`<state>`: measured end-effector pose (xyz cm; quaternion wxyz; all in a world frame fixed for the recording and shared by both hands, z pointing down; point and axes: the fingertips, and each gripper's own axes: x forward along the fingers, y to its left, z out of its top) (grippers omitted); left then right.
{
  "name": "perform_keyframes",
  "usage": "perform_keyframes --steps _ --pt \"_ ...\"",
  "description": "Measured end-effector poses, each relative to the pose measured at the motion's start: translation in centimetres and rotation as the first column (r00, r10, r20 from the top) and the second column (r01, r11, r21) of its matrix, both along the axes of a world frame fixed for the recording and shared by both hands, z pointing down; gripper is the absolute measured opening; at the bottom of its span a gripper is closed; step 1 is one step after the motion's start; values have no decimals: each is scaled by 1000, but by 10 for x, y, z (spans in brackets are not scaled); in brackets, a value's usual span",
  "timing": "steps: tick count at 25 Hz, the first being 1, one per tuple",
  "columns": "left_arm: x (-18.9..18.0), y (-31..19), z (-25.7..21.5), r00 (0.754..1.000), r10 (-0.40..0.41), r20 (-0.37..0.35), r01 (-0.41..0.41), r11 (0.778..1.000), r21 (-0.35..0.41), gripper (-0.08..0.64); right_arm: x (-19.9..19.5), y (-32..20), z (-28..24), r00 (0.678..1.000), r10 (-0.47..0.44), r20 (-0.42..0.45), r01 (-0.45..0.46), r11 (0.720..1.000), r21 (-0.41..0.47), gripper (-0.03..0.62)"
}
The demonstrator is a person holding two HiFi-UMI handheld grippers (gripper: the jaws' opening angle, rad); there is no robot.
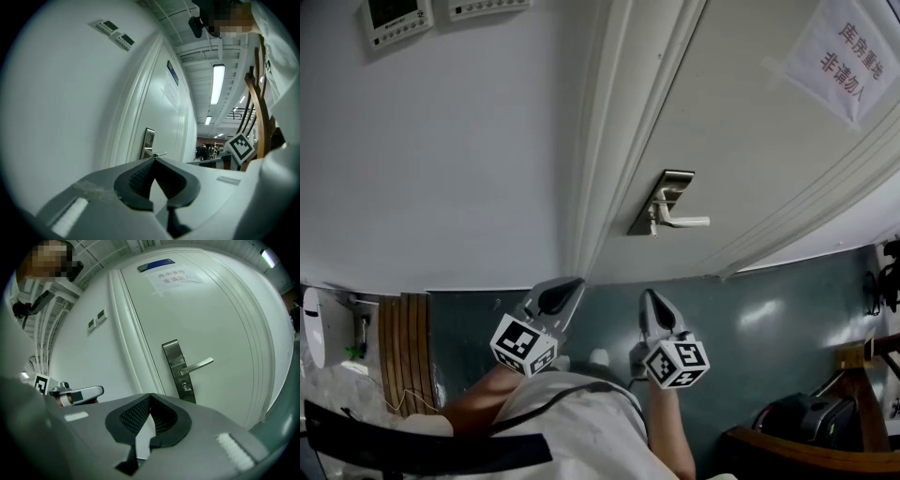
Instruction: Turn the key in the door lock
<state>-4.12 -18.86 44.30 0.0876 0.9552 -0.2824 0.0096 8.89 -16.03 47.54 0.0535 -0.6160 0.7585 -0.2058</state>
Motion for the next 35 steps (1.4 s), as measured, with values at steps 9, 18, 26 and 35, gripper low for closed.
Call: perform_keyframes --steps 9,18,26,35 --pt "29 -21 -8 998 -60 8 60 998 18 5 26 -38 1 996 -80 30 80 997 2 8" --pt "39 -34 -8 991 -130 28 130 991 19 5 66 -87 46 925 -77 372 107 992 -62 15" --pt "26 -39 -1 974 -220 60 220 975 7 6 85 -123 75 838 -54 543 129 986 -102 84" --pt "39 -37 17 969 -227 96 230 973 -21 6 87 -155 93 665 -124 736 200 980 -16 204"
